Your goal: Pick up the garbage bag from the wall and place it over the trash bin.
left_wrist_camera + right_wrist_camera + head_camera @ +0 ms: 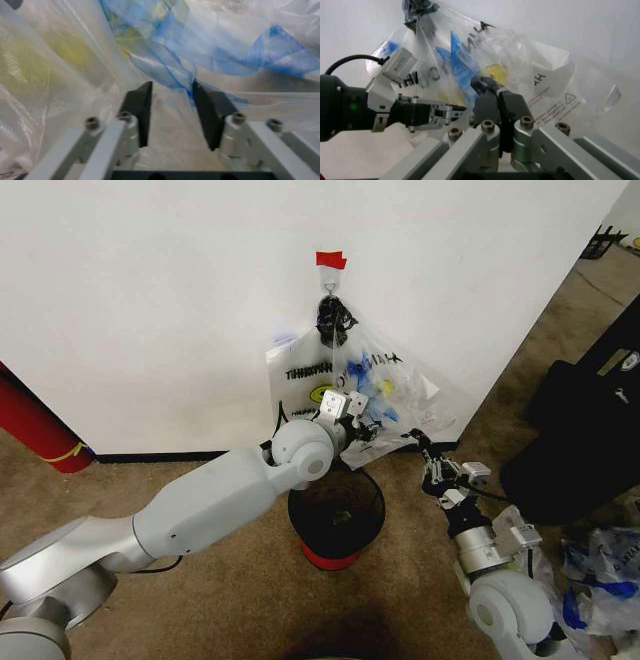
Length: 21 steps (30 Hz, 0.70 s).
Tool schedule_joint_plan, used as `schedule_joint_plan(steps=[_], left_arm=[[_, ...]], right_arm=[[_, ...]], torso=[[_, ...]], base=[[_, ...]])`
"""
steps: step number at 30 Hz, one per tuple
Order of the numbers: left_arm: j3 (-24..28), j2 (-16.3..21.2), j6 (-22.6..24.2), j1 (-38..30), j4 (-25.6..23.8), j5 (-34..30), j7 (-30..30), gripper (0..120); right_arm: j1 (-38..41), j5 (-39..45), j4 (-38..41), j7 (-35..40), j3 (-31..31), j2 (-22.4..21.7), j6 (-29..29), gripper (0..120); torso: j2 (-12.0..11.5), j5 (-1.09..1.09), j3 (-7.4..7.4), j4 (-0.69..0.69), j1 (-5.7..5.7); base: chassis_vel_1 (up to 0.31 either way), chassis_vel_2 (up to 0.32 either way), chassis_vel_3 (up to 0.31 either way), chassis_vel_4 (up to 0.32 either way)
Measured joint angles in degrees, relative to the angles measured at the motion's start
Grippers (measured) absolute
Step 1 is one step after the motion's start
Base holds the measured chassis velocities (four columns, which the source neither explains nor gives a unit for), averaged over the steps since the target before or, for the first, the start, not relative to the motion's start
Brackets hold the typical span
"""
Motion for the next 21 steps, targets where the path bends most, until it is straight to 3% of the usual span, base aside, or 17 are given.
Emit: schedule_joint_plan(steps=[6, 14, 21], left_arm=[[-1.09, -1.06, -0.91, 0.45, 0.88, -2.25, -0.09, 5], [-4.10, 0.82, -2.94, 2.79, -2.12, -3.34, -0.98, 0], [-11.96, 9.64, -6.63, 10.61, -13.76, -3.05, -1.39, 0]], right_arm=[[-0.01, -0.08, 0.00, 0.05, -0.19, 0.34, -0.01, 0], [-0.14, 0.54, -0.04, 0.40, -0.21, 0.74, -0.05, 0], [0.04, 2.67, -0.39, 1.44, -0.17, 1.07, -0.34, 0]], torso=[[0.00, 0.00, 0.00, -0.01, 0.00], [0.00, -0.01, 0.00, -0.02, 0.00], [0.00, -0.03, 0.00, 0.00, 0.00]], base=[[0.000, 0.000, 0.000, 0.000], [0.000, 0.000, 0.000, 0.000], [0.000, 0.000, 0.000, 0.000]])
